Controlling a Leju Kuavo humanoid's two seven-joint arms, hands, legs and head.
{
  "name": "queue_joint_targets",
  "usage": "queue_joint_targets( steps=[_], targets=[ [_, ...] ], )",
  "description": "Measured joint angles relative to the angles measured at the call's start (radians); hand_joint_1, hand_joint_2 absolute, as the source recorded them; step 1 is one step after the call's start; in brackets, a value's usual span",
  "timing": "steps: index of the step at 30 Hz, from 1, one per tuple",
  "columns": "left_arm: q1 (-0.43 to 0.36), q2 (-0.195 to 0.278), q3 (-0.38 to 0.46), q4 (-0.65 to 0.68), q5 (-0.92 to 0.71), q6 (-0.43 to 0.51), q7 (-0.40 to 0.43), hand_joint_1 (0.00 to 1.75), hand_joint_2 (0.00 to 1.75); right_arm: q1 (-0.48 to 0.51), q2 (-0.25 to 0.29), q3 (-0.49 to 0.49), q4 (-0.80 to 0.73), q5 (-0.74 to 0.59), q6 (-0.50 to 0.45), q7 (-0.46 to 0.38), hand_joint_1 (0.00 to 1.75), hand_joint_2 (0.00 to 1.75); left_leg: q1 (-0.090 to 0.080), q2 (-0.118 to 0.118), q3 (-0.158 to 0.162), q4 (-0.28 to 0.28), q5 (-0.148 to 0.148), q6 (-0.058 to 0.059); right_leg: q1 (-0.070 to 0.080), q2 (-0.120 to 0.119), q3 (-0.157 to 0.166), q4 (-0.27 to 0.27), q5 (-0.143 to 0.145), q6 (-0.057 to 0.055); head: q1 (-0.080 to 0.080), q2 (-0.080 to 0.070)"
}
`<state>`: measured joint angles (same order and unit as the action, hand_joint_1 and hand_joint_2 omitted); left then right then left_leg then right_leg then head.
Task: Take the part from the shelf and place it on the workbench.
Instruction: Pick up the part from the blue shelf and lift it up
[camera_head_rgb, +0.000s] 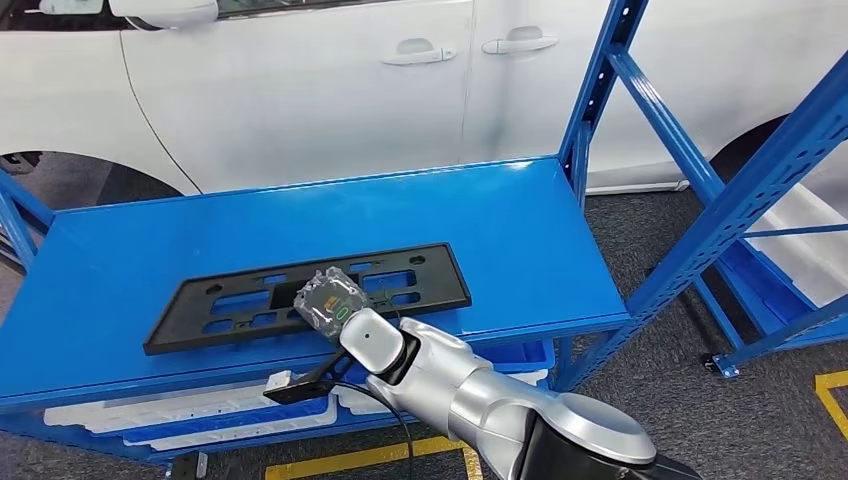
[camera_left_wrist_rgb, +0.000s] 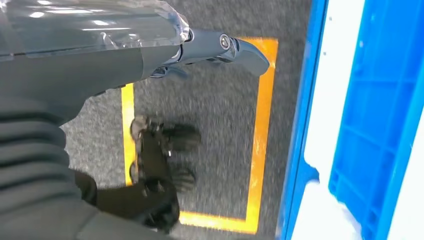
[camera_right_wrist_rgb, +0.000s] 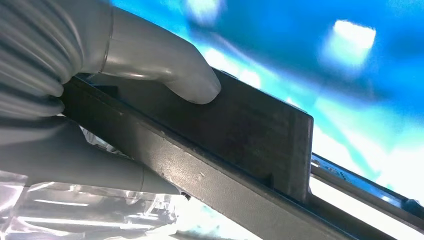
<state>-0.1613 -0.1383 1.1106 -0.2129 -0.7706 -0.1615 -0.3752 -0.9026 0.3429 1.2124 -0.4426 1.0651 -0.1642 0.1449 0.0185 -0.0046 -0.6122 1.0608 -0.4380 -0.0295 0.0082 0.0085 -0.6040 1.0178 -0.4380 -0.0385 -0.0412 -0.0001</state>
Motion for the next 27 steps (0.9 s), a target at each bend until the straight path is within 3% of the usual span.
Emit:
queue_joint_targets(
  steps=[1,4,6,9,10,11,12,13,15,16,18,20,22,24,25,26,27],
  targets=[
    [0.000,0.001,-0.001,0.000,-0.001,-0.004,0.003,0.00,1.75,-0.004,0.000,-0.011,-0.001,-0.018,-0.033,-0.013,1.75,1.75,-0.002,-0.001,0.014,-0.033,0.007,0.005,0.002,0.000,-0.003,0.002,0.000,0.004,0.000,0.000],
    [0.000,0.002,-0.005,0.000,-0.006,-0.008,0.007,0.00,1.75,-0.008,-0.001,-0.078,-0.022,-0.096,-0.147,-0.104,1.75,1.75,-0.002,-0.001,0.015,-0.049,0.007,0.019,0.004,0.000,-0.009,0.004,0.000,0.018,0.000,0.000],
    [-0.002,0.003,-0.009,0.000,-0.007,-0.010,0.009,0.00,1.75,-0.005,-0.006,-0.155,-0.067,-0.170,-0.210,-0.214,1.75,1.75,0.004,0.001,0.018,-0.055,0.012,0.031,0.003,-0.001,-0.024,0.040,-0.026,0.029,0.000,0.000],
    [-0.005,0.006,-0.013,0.000,-0.007,-0.017,0.023,0.00,1.75,0.040,-0.028,-0.311,-0.214,-0.359,-0.279,-0.437,1.75,1.75,0.004,0.001,0.018,-0.056,0.012,0.039,-0.004,-0.003,-0.110,0.226,-0.117,0.040,0.000,0.000],
    [-0.005,0.008,-0.014,0.000,-0.006,-0.018,0.026,0.00,1.75,0.069,-0.040,-0.370,-0.291,-0.455,-0.288,-0.519,1.75,1.75,0.004,-0.001,0.018,-0.054,0.011,0.040,-0.006,-0.003,-0.136,0.278,-0.132,0.042,0.000,0.000],
    [-0.003,0.010,-0.014,0.000,-0.004,-0.017,0.027,0.00,1.75,0.098,-0.050,-0.431,-0.382,-0.562,-0.285,-0.589,1.75,1.75,0.004,-0.004,0.018,-0.053,0.010,0.041,-0.008,-0.003,-0.145,0.293,-0.127,0.043,0.000,0.000],
    [-0.001,0.012,-0.014,0.000,0.000,-0.017,0.026,0.00,1.75,0.127,-0.061,-0.494,-0.486,-0.675,-0.273,-0.643,1.75,1.75,0.003,-0.007,0.019,-0.050,0.008,0.041,-0.010,-0.003,-0.134,0.268,-0.103,0.042,0.000,0.000],
    [0.002,0.014,-0.014,0.000,0.004,-0.016,0.024,0.00,1.75,0.150,-0.071,-0.556,-0.596,-0.779,-0.257,-0.675,1.75,1.75,0.003,-0.011,0.019,-0.047,0.006,0.040,-0.010,-0.004,-0.108,0.209,-0.067,0.039,0.000,0.000],
    [0.009,0.019,-0.013,0.000,0.011,-0.017,0.020,0.00,1.75,0.177,-0.087,-0.664,-0.803,-0.921,-0.213,-0.683,1.75,1.75,0.000,-0.015,0.018,-0.042,0.000,0.036,-0.007,-0.007,-0.046,0.073,-0.011,0.029,0.000,0.000],
    [0.014,0.022,-0.013,0.000,0.015,-0.016,0.016,0.00,1.75,0.190,-0.096,-0.707,-0.893,-0.972,-0.186,-0.684,1.75,1.75,-0.002,-0.016,0.018,-0.041,-0.002,0.032,-0.004,-0.008,-0.028,0.032,0.001,0.025,0.000,0.000],
    [0.023,0.027,-0.011,0.000,0.022,-0.016,0.006,0.00,1.75,0.227,-0.112,-0.772,-1.045,-1.079,-0.105,-0.702,1.75,1.75,-0.005,-0.014,0.020,-0.044,-0.004,0.021,-0.002,-0.006,-0.019,0.010,0.002,0.020,0.000,0.000],
    [0.029,0.033,-0.008,0.000,0.029,-0.015,-0.007,0.00,1.75,0.272,-0.127,-0.805,-1.161,-1.175,-0.005,-0.717,1.75,1.75,-0.005,-0.010,0.021,-0.040,-0.015,0.011,-0.008,-0.003,-0.014,0.001,0.006,0.011,0.000,0.000],
    [0.031,0.037,-0.005,0.000,0.034,-0.017,-0.016,0.00,1.75,0.309,-0.141,-0.819,-1.242,-1.215,0.065,-0.728,1.75,1.75,-0.005,-0.005,-0.005,0.027,-0.060,0.003,-0.014,-0.003,-0.007,-0.008,0.008,0.003,0.000,0.000],
    [0.033,0.038,-0.003,0.000,0.035,-0.018,-0.018,0.00,1.75,0.337,-0.151,-0.827,-1.292,-1.223,0.090,-0.739,1.75,1.75,-0.003,-0.002,-0.061,0.154,-0.122,-0.004,-0.013,-0.003,-0.005,-0.009,0.007,0.000,0.000,0.000],
    [0.035,0.038,-0.002,0.000,0.035,-0.018,-0.018,0.00,1.75,0.350,-0.156,-0.831,-1.308,-1.225,0.092,-0.742,1.75,1.75,-0.002,-0.002,-0.086,0.207,-0.139,-0.006,-0.011,-0.003,-0.005,-0.008,0.006,-0.001,0.000,0.000],
    [0.036,0.038,-0.001,0.000,0.035,-0.018,-0.018,0.00,1.75,0.360,-0.160,-0.834,-1.321,-1.226,0.094,-0.744,1.75,1.75,-0.002,-0.002,-0.099,0.232,-0.140,-0.006,-0.010,-0.002,-0.005,-0.007,0.006,-0.001,0.000,0.000],
    [0.037,0.039,-0.001,0.000,0.035,-0.018,-0.018,0.00,1.75,0.369,-0.163,-0.838,-1.332,-1.230,0.100,-0.743,1.75,1.75,-0.002,-0.002,-0.092,0.216,-0.121,-0.005,-0.010,-0.001,-0.004,-0.006,0.006,-0.001,0.000,0.000]
  ],
)
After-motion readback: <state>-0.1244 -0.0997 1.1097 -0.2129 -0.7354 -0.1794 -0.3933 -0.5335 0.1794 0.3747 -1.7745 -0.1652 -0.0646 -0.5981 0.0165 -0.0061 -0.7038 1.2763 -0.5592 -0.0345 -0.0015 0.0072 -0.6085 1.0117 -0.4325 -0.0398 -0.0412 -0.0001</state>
